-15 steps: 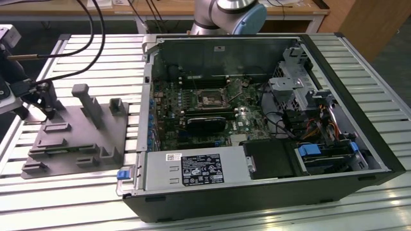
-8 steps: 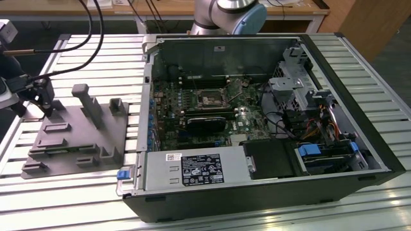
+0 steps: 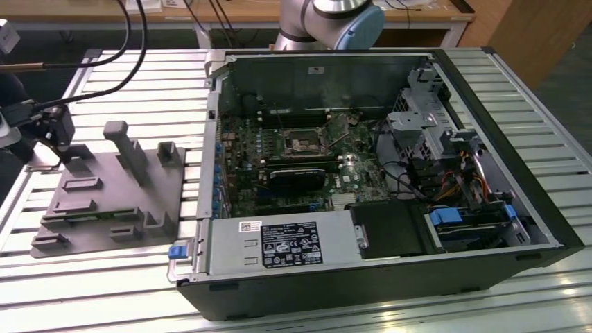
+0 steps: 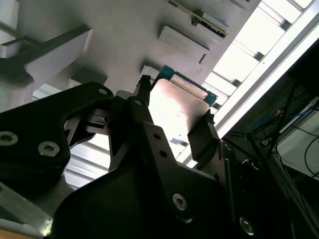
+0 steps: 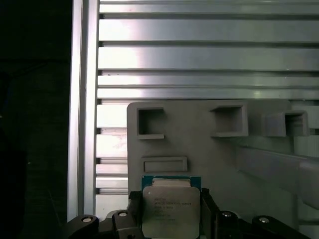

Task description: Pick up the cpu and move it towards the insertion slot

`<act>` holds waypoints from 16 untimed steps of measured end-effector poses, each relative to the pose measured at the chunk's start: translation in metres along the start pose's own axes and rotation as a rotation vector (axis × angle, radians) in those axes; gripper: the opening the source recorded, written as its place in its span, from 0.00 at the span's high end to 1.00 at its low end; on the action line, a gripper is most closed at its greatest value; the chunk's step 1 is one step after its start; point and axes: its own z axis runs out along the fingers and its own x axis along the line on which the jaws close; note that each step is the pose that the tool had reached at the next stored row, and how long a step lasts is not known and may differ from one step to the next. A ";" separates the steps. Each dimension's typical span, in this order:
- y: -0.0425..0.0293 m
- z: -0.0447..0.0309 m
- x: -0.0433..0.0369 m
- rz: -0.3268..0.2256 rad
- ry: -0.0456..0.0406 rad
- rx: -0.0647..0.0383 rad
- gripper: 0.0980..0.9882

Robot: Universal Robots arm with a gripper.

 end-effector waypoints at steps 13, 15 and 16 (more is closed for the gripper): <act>0.0012 -0.0188 0.0000 0.000 0.0001 -0.007 0.49; 0.0014 -0.0219 0.0001 0.001 0.0001 -0.008 0.49; 0.0015 -0.0235 0.0000 0.001 0.0002 -0.009 0.49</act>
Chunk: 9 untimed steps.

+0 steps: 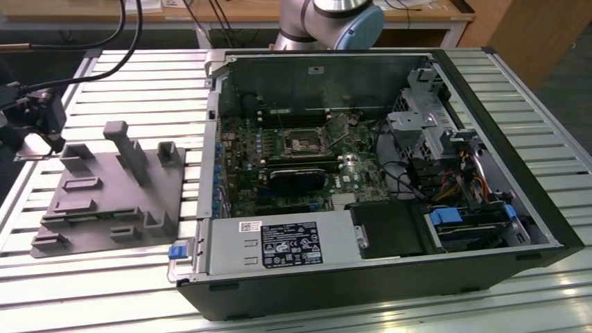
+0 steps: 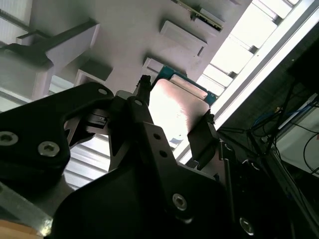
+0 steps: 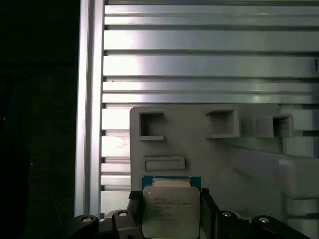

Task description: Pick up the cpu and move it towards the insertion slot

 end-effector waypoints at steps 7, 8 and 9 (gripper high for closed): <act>0.0008 -0.0111 0.0000 0.000 -0.0001 -0.004 0.49; 0.0009 -0.0127 0.0000 0.000 0.0000 -0.005 0.49; 0.0010 -0.0144 0.0000 0.000 0.0000 -0.005 0.49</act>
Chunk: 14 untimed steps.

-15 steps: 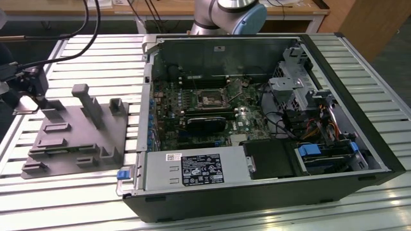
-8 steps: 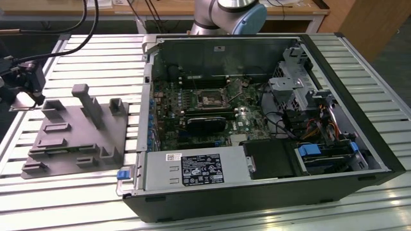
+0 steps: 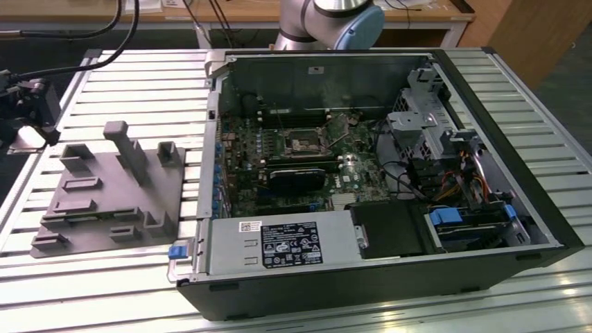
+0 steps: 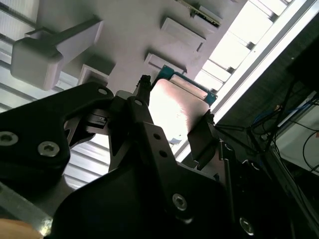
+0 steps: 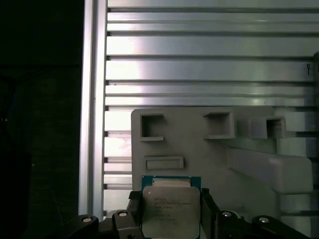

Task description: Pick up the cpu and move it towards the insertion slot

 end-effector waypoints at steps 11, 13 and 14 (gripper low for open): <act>0.0014 -0.0187 0.0000 0.001 0.0000 -0.006 0.49; 0.0017 -0.0221 0.0000 0.001 0.0000 -0.007 0.49; 0.0018 -0.0238 0.0000 0.001 -0.0001 -0.007 0.49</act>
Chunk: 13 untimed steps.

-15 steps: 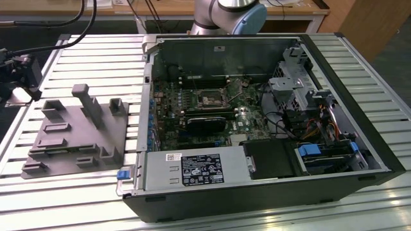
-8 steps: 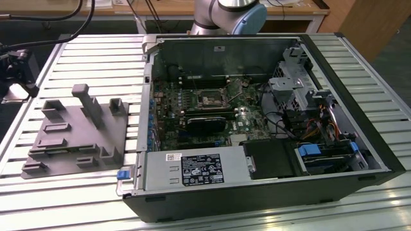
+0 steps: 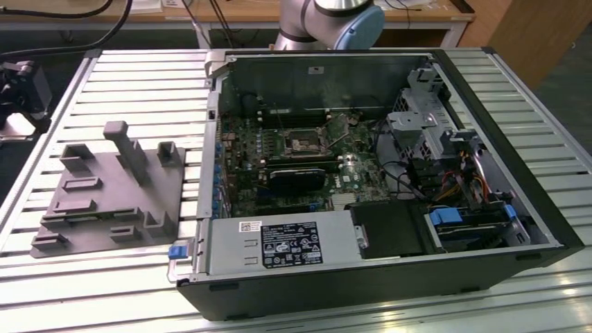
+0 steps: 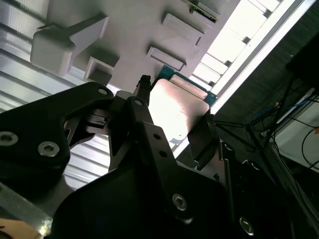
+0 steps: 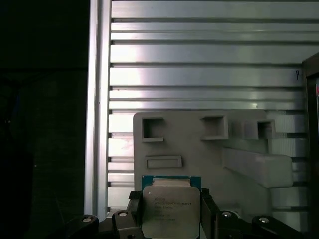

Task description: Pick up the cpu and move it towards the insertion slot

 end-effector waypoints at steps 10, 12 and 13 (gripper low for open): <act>0.0012 -0.0142 0.0000 0.000 0.0002 -0.006 0.49; 0.0014 -0.0162 0.0000 0.001 0.0002 -0.007 0.49; 0.0014 -0.0172 0.0000 0.001 0.0002 -0.007 0.49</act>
